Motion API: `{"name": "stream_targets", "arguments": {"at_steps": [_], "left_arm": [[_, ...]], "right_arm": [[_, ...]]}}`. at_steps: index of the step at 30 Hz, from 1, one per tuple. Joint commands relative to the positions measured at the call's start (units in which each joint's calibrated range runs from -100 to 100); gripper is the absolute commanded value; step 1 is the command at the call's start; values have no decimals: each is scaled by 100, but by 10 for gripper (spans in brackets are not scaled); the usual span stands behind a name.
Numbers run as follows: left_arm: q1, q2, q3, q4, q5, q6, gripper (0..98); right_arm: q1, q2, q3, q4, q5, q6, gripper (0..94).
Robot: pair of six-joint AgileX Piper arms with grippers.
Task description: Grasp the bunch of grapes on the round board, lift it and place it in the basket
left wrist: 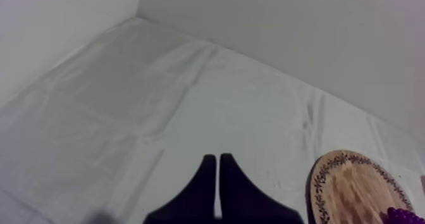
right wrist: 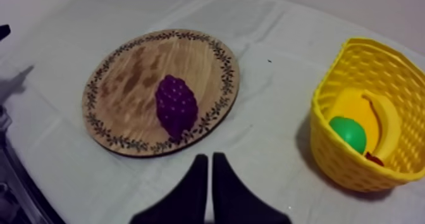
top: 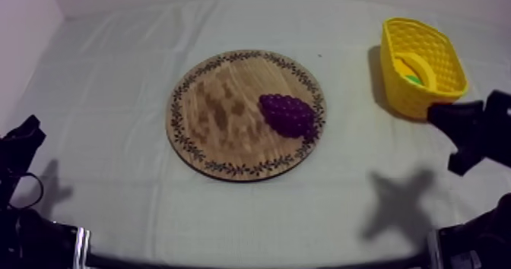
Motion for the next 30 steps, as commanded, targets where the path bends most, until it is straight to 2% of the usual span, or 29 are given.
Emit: {"name": "stream_targets", "arguments": {"at_steps": [1, 11, 19, 22, 30], "left_arm": [[-1, 3, 4, 1, 3, 0, 0], [-1, 3, 4, 1, 3, 0, 0], [-1, 3, 4, 1, 3, 0, 0], [-1, 3, 4, 1, 3, 0, 0], [-1, 3, 4, 1, 3, 0, 0]], "right_arm": [[4, 1101, -931, -38, 169, -46, 5], [-12, 3901, -3833, -374, 1293, 25, 5], [-5, 5500, -5317, -654, 2275, 256, 5], [-46, 5867, -5708, -763, 2617, 561, 7], [-250, 6369, -6269, -913, 3244, 1805, 8]]}}
